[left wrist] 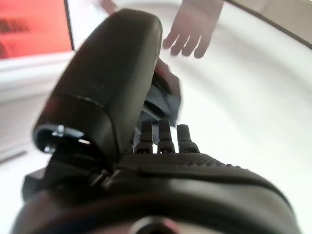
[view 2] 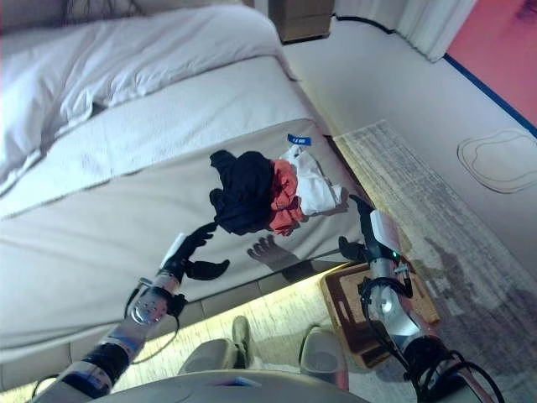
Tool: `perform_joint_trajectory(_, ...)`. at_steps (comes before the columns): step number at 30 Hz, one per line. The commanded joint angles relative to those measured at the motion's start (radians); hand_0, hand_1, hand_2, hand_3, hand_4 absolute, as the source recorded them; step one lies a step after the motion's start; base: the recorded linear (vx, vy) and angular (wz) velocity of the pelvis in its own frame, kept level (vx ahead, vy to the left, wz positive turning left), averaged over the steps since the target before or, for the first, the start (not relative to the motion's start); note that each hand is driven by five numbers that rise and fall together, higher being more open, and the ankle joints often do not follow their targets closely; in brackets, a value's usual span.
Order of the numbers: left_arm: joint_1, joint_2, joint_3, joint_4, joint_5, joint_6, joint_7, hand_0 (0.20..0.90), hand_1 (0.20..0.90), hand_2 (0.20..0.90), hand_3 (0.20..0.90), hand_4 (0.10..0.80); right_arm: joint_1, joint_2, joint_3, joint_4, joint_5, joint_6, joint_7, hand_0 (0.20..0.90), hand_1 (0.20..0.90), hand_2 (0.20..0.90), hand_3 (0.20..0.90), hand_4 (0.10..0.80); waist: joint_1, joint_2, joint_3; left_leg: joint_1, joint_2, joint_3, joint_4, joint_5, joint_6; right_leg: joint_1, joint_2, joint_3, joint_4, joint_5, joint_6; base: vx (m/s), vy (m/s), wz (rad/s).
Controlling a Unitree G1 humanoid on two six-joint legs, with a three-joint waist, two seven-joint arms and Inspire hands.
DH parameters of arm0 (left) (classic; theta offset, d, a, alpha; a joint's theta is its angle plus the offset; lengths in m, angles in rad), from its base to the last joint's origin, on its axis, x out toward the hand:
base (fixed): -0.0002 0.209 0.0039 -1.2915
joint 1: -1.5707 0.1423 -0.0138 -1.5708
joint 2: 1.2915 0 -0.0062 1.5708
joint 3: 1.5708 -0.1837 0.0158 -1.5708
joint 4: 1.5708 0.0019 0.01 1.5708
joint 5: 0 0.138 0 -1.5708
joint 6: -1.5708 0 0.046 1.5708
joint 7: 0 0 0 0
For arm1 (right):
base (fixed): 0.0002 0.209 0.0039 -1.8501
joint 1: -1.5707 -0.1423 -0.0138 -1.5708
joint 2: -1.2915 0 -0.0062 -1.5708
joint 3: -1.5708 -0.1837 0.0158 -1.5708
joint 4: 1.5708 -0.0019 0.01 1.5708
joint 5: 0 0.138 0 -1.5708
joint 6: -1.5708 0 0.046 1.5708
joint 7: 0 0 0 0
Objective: Pick up the clothes from the bed and place them into the basket
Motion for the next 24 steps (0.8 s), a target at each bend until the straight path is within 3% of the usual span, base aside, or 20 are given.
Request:
perform_joint_trajectory(1, -0.041, 0.0, -0.005, -0.142, -0.067, -0.071, 0.018, 0.9, 0.9, 0.9, 0.9, 0.8, -0.328, -0.096, -0.014, 0.03, 0.066, 0.026, -0.012, 0.9, 0.9, 0.9, 0.9, 0.8, 0.071, 0.018, -0.007, -0.033, 0.073, 0.061, 0.219, -0.201, -0.025, 0.027, 0.001, -0.061, 0.033, 0.072, -0.003, -0.028, -0.154, 0.58)
perform_joint_trajectory(6, -0.033, 0.019, -0.01, -0.221, -0.117, -0.082, 0.015, 0.9, 0.9, 0.9, 0.9, 0.8, -0.433, -0.169, -0.003, 0.045, 0.113, 0.075, 0.005, 0.9, 0.9, 0.9, 0.9, 0.8, 0.105, 0.026, 0.037, -0.126, 0.065, 0.008, 0.277, -0.2, -0.033, -0.044, 0.002, -0.091, 0.117, 0.023, -0.035, -0.002, -0.082, 0.31)
perform_joint_trajectory(11, -0.03, 0.044, -0.022, -0.32, -0.203, -0.124, 0.007, 0.9, 0.9, 0.9, 0.9, 0.8, -0.576, -0.248, 0.026, 0.161, 0.144, 0.09, 0.04, 0.9, 0.9, 0.9, 0.9, 0.8, 0.138, 0.064, 0.1, -0.24, 0.04, -0.031, 0.358, -0.206, -0.031, -0.17, -0.019, -0.113, 0.26, -0.019, -0.06, -0.034, 0.004, 0.26)
perform_joint_trajectory(19, -0.03, 0.049, 0.007, -0.488, -0.383, -0.213, 0.028, 0.9, 0.9, 0.9, 0.9, 0.8, -0.758, -0.287, 0.088, 0.382, 0.142, 0.169, 0.088, 0.9, 0.9, 0.9, 0.9, 0.8, 0.176, 0.115, 0.175, -0.433, 0.0, -0.052, 0.513, -0.232, -0.014, -0.35, -0.058, -0.125, 0.442, -0.065, -0.089, -0.038, 0.019, 0.1)
perform_joint_trajectory(24, -0.029, 0.045, 0.029, -0.567, -0.459, -0.252, 0.052, 0.9, 0.9, 0.9, 0.9, 0.8, -0.792, -0.305, 0.088, 0.441, 0.148, 0.185, 0.115, 0.9, 0.9, 0.9, 0.9, 0.8, 0.178, 0.137, 0.206, -0.506, -0.011, -0.052, 0.606, -0.279, -0.012, -0.421, -0.058, -0.114, 0.53, -0.107, -0.093, 0.008, -0.008, 0.07)
